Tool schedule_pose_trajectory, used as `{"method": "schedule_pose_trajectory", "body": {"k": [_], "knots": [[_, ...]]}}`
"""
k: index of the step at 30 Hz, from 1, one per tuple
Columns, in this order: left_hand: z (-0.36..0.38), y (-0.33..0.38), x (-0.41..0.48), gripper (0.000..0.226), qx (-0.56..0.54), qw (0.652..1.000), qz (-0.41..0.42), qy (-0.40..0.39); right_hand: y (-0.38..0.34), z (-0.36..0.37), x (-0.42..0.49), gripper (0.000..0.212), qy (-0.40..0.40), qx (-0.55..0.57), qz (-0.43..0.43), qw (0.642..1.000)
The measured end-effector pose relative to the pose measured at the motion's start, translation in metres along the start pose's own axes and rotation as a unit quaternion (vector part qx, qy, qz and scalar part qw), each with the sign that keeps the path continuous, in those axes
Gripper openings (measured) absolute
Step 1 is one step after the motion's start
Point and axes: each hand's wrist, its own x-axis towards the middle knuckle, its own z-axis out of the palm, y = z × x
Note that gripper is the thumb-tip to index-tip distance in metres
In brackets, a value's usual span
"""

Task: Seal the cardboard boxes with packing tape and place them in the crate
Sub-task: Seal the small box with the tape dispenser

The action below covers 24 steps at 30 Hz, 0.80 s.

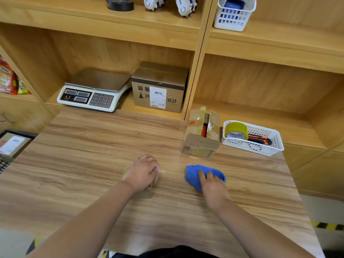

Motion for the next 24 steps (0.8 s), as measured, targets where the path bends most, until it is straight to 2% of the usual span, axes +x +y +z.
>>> {"method": "schedule_pose_trajectory", "body": {"k": [4,7,9,11,13,15,17,19,24], "knots": [[0.0,-0.001,0.002,0.015,-0.015,1.0,-0.002,-0.009,-0.008,0.006,-0.006,0.058,0.014,0.037,0.022,0.999],[0.0,-0.002,0.003,0.015,-0.01,1.0,-0.001,-0.013,-0.027,-0.006,-0.003,0.038,0.096,0.062,0.001,0.993],[0.001,-0.003,0.002,0.014,-0.006,1.0,0.002,-0.009,-0.048,-0.018,0.001,0.035,0.145,0.146,-0.039,0.978],[0.003,-0.003,0.002,0.014,-0.003,1.0,0.003,-0.003,-0.07,-0.029,0.005,0.034,0.145,0.28,-0.039,0.948],[0.003,-0.002,0.002,0.013,0.001,1.0,0.003,0.001,-0.087,-0.035,0.012,0.033,0.098,0.412,0.015,0.906],[0.002,-0.002,0.003,0.012,0.003,1.0,0.003,-0.002,-0.098,-0.038,0.019,0.026,0.05,0.496,0.068,0.864],[0.001,-0.003,0.004,0.012,0.004,1.0,0.007,-0.009,-0.105,-0.037,0.023,0.013,0.041,0.54,0.096,0.835],[0.002,-0.005,0.005,0.014,0.005,1.0,0.011,-0.014,-0.108,-0.036,0.024,0.02,0.061,0.523,0.105,0.844],[-0.002,-0.008,0.004,0.022,-0.017,0.999,0.018,-0.029,-0.116,-0.031,0.025,0.02,0.095,0.469,0.111,0.871]]}}
